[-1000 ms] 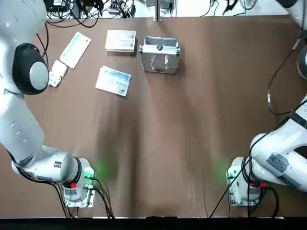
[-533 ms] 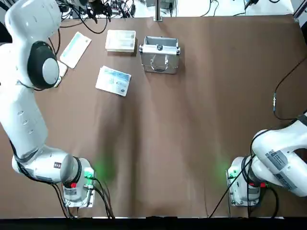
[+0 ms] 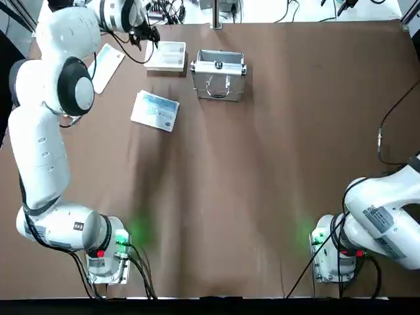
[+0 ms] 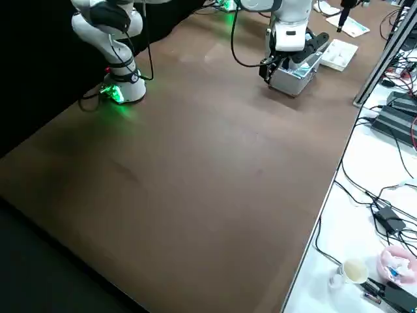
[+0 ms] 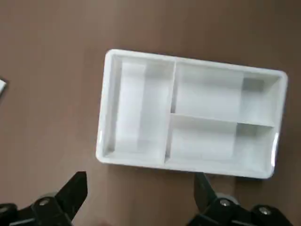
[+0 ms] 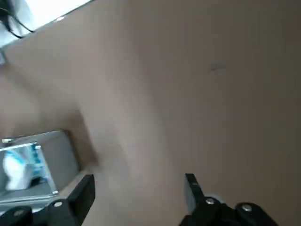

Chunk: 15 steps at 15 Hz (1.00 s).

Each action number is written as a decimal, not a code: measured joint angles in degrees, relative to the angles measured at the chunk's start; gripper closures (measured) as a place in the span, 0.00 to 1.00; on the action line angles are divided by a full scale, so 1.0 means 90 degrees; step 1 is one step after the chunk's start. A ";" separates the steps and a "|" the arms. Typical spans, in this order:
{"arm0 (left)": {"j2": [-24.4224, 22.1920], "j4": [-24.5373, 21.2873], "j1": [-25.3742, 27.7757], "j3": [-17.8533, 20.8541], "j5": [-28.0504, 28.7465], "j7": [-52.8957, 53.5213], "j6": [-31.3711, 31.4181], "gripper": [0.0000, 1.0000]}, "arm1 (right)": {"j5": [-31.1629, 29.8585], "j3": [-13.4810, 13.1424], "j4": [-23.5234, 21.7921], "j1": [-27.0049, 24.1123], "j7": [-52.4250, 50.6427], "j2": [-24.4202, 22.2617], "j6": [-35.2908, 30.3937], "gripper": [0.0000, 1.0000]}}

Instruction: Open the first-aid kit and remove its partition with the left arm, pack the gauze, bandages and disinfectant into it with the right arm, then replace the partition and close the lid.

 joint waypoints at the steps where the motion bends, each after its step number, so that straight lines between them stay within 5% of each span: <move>1: 0.0111 0.0002 0.0000 0.0000 0.0005 0.0009 0.0120 0.00 | 0.0000 -0.0331 0.0001 0.0170 -0.0212 -0.0206 0.0000 0.14; 6: 0.0455 0.0017 -0.0001 -0.0001 0.0024 0.0038 0.0475 0.00 | 0.0950 -0.2341 0.0006 0.1274 -0.1034 -0.1163 -0.0003 0.11; 8: 0.0550 0.0023 -0.0004 -0.0001 0.0047 0.0106 0.0547 0.01 | 0.1655 -0.3411 0.0015 0.1740 -0.1690 -0.1544 -0.0002 0.11; 9: 0.0625 0.0043 -0.0033 -0.0003 0.0056 0.0287 0.0622 0.02 | 0.2110 -0.4309 0.0019 0.2156 -0.2243 -0.1884 -0.0003 0.11; 15: 0.0869 0.0320 -0.0132 -0.0002 0.0103 0.0548 0.0769 0.07 | 0.2888 -0.6337 -0.0304 0.3384 -0.3299 -0.2832 -0.0096 0.11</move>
